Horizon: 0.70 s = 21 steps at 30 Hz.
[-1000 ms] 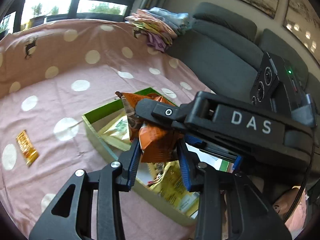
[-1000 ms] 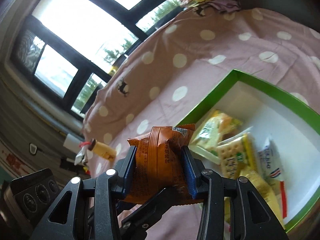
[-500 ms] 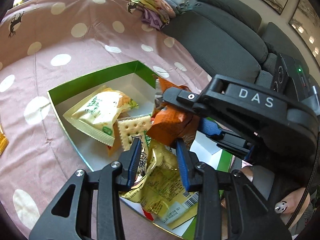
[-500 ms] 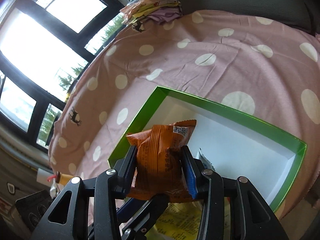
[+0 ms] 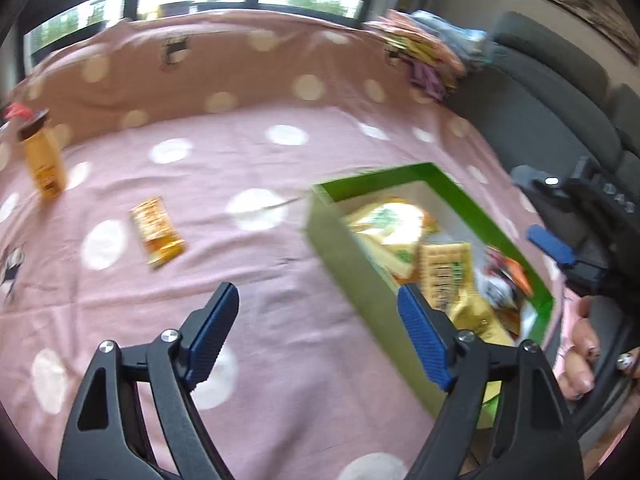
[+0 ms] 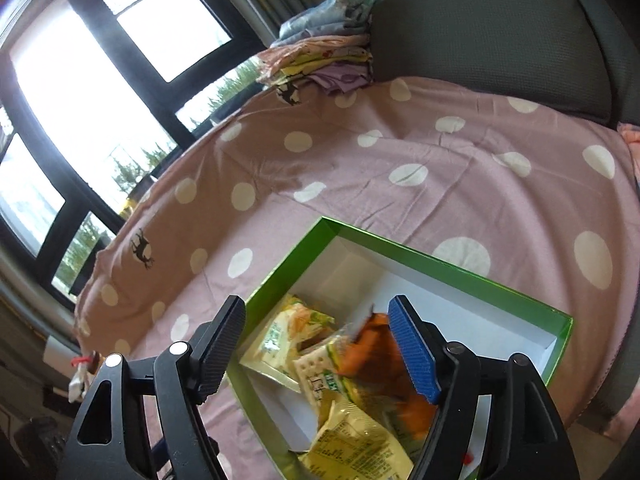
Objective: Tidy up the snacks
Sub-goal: 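Move the right tool to the small gold bar packet and grasp it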
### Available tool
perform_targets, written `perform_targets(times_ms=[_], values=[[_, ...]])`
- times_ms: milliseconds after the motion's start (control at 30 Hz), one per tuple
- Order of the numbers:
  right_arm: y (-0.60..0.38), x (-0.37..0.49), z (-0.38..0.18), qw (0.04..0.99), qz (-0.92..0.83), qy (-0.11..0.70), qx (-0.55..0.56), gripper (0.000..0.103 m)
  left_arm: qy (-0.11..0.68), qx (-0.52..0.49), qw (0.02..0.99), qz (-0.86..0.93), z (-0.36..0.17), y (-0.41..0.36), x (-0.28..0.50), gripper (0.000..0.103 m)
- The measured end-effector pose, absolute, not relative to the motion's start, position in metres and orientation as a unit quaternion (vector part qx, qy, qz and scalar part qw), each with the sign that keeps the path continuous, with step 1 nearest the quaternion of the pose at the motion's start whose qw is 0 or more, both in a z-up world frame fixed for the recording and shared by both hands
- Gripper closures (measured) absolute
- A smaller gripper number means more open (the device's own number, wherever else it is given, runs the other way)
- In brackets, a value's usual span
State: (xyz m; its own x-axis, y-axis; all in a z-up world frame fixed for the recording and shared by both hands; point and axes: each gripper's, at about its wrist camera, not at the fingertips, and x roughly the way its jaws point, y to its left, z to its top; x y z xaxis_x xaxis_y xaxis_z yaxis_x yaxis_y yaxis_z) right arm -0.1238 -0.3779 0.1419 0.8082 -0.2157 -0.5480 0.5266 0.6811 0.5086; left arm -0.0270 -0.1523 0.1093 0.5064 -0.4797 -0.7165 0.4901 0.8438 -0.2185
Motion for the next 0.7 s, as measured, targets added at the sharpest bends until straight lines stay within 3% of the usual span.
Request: perform_targets(times_ms=[100, 367, 700], values=[[-0.36, -0.111, 0.15, 0.904, -0.164, 0.231, 0.32, 0.025, 0.428, -0.018, 0.875, -0.226, 0.104, -0.112, -0.021, 0.011], [-0.272, -0.047, 0.147, 0.93, -0.041, 0.309, 0.196, 0.023, 0.462, -0.086, 0.878, -0.094, 0.069, -0.009, -0.019, 0.011], [-0.173, 0.065, 0.075, 0.894, 0.019, 0.44, 0.086, 0.023, 0.491, -0.152, 0.857, -0.031, 0.05, 0.048, -0.001, 0.011]])
